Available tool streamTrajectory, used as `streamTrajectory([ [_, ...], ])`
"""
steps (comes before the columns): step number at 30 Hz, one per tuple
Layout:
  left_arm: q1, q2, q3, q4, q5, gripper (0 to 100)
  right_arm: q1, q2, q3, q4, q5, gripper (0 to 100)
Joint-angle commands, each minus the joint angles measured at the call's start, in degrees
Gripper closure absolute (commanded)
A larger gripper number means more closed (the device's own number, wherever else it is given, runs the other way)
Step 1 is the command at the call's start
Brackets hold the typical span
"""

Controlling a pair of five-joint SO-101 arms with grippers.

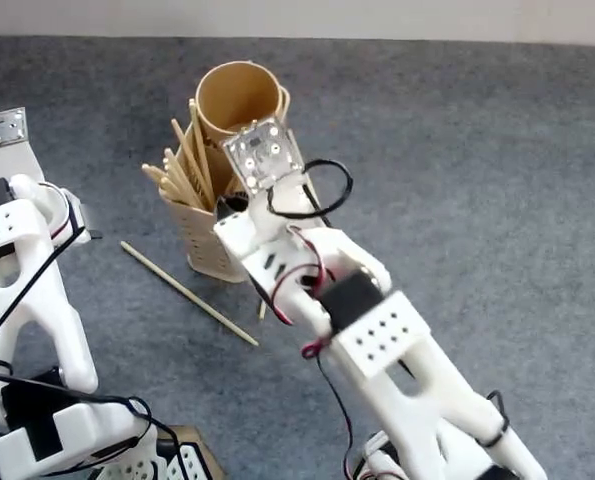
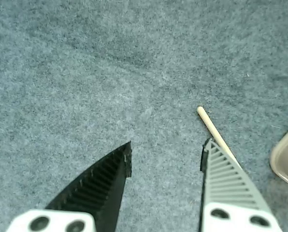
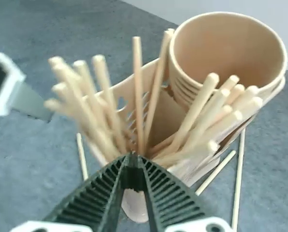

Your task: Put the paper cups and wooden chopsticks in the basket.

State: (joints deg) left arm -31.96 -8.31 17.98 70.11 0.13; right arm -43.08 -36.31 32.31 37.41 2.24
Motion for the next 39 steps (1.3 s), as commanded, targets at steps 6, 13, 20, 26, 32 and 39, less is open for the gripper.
streamTrajectory([
  [6,1.10,-0.57,-0.48,-0.70,-0.53,75,0.13,-11.12,-11.47,17.80,0.62,98.6],
  [13,1.01,-0.57,-0.40,-0.62,-0.53,75,10.15,-4.26,-4.70,25.80,3.34,98.4],
  [20,0.84,-0.57,-0.31,-0.62,-0.53,75,8.92,14.64,10.33,2.42,12.75,91.6],
  [26,0.84,-0.57,-0.31,-0.70,-0.53,75,8.57,27.91,10.33,-8.66,13.71,74.9],
  [32,1.01,-0.57,-0.31,-0.70,-0.53,75,9.98,33.63,10.59,-16.84,-1.05,75.0],
  [39,1.01,-0.57,-0.31,-0.70,-0.53,75,8.57,34.07,10.95,-18.24,-5.36,75.0],
])
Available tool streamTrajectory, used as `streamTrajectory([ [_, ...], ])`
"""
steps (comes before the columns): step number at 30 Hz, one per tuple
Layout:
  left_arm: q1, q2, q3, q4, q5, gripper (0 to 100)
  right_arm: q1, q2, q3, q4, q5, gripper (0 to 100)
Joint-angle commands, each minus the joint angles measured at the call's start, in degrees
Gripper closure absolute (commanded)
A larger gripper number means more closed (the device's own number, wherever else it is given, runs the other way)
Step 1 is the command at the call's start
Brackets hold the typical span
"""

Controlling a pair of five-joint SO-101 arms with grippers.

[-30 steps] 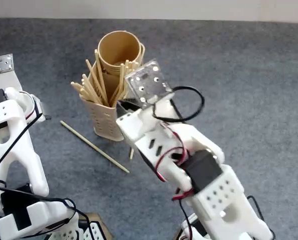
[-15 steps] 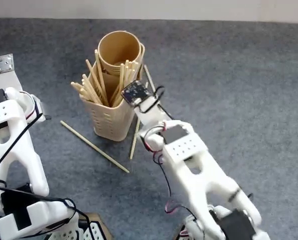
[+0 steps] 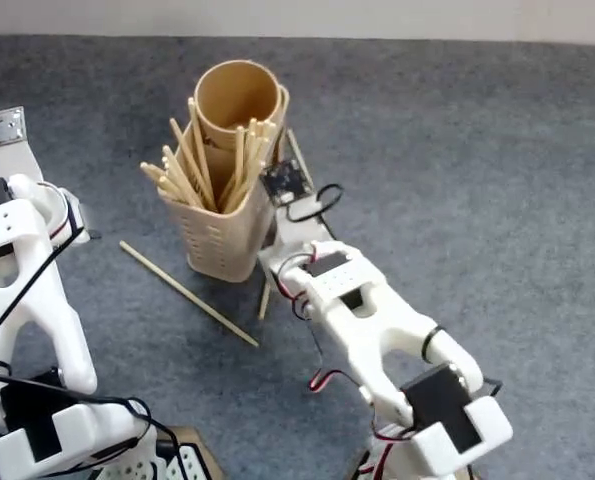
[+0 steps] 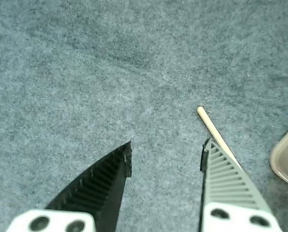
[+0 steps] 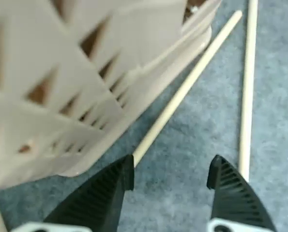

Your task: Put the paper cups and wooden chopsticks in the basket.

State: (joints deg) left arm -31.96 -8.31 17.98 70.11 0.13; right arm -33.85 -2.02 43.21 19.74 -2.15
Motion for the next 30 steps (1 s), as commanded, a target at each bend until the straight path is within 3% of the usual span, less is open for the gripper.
streamTrajectory([
  [1,0.92,-0.57,-0.31,-0.70,-0.53,75,-0.66,-0.13,0.13,-0.57,-0.97,75.0],
  [9,0.84,-0.57,-0.31,-0.70,-0.53,75,1.71,-0.31,1.63,-0.40,-2.99,75.0],
  [22,0.75,-0.57,-0.31,-0.70,-0.53,75,-3.38,-0.22,1.27,-4.88,-3.08,75.0],
  [30,0.75,-0.57,-0.31,-0.70,-0.53,75,-1.63,3.91,1.01,-5.32,-2.81,75.0],
])
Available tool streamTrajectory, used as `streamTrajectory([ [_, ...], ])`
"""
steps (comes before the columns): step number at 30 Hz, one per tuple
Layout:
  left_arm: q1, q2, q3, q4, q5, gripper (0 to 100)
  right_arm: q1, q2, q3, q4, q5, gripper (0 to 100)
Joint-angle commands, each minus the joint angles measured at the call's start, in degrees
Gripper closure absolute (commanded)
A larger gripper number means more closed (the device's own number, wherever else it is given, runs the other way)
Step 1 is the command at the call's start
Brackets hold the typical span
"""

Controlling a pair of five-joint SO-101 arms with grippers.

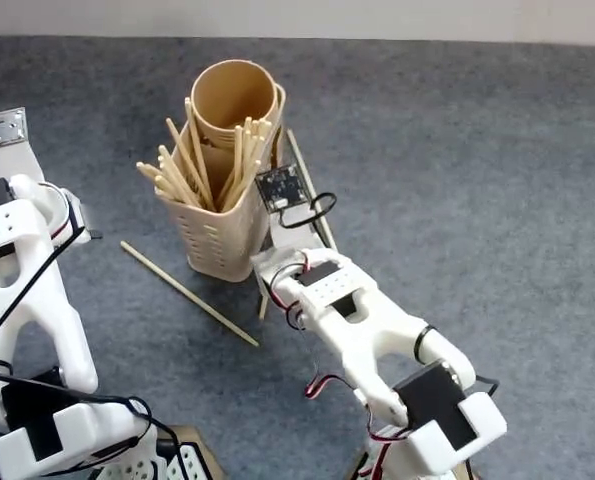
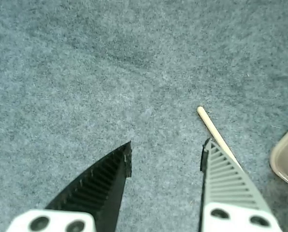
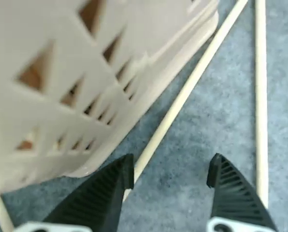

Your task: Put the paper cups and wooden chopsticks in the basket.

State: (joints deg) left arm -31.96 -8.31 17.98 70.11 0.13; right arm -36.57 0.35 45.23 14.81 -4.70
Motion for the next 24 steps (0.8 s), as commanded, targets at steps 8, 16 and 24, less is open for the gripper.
streamTrajectory([
  [8,0.75,-0.57,-0.31,-0.53,-0.53,75,7.96,13.23,-19.65,20.53,-0.26,80.4],
  [16,0.75,-0.57,-0.31,-0.62,-0.53,75,14.81,14.73,-26.33,21.76,-0.09,81.8],
  [24,0.92,-0.57,-0.31,-0.70,-0.53,75,20.88,14.73,-32.22,26.33,4.40,81.7],
])
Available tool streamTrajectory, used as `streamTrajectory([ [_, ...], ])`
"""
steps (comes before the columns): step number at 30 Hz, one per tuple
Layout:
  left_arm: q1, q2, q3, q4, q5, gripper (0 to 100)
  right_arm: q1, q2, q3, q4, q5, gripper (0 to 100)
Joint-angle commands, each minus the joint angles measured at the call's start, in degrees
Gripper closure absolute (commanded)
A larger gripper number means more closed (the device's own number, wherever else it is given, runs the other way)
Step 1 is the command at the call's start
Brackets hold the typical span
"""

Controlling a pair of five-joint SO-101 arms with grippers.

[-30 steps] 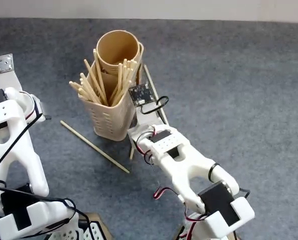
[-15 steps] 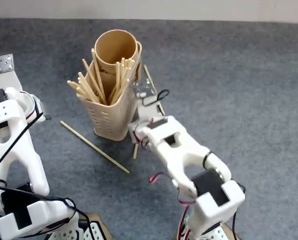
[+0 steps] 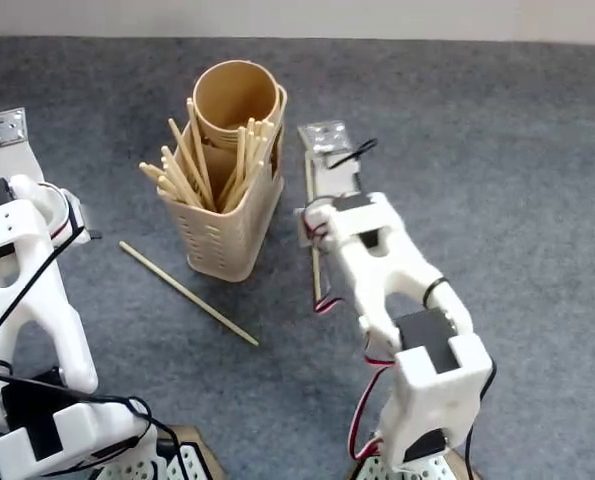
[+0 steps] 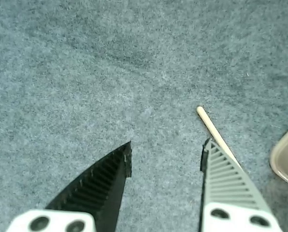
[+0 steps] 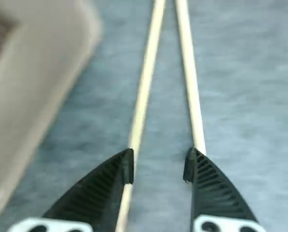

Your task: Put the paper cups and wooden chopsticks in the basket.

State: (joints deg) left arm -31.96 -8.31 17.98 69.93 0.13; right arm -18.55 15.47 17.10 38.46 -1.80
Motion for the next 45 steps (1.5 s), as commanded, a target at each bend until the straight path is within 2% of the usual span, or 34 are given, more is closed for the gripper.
streamTrajectory([
  [1,0.92,-0.57,-0.31,-0.53,-0.53,75,3.21,-0.40,-5.58,4.62,2.90,81.7],
  [5,1.01,-0.57,-0.31,-0.53,-0.53,75,3.38,-0.40,-10.68,10.86,5.89,81.7],
  [11,0.84,-0.57,-0.31,-0.53,-0.53,75,3.56,-0.04,-12.70,11.12,9.14,81.7],
  [17,0.75,-0.57,-0.31,-0.53,-0.53,75,3.65,1.80,-12.26,0.48,16.26,81.7],
  [23,0.75,-0.57,-0.31,-0.53,-0.53,75,4.53,4.88,-12.53,-0.22,19.87,81.7],
  [32,0.66,-0.57,-0.22,-0.44,-0.53,75,4.53,9.36,-12.44,-0.31,19.96,81.7],
  [39,0.66,-0.57,-0.22,-0.53,-0.53,75,7.60,13.67,-12.70,-0.22,19.08,82.2],
  [41,0.66,-0.57,-0.22,-0.53,-0.53,75,7.52,13.49,-12.35,-0.04,19.08,86.7],
  [43,0.66,-0.57,-0.22,-0.53,-0.53,75,6.73,13.41,-12.62,2.68,18.81,99.3],
  [45,0.66,-0.57,-0.22,-0.53,-0.53,75,5.58,13.41,-12.62,5.58,18.81,97.7],
])
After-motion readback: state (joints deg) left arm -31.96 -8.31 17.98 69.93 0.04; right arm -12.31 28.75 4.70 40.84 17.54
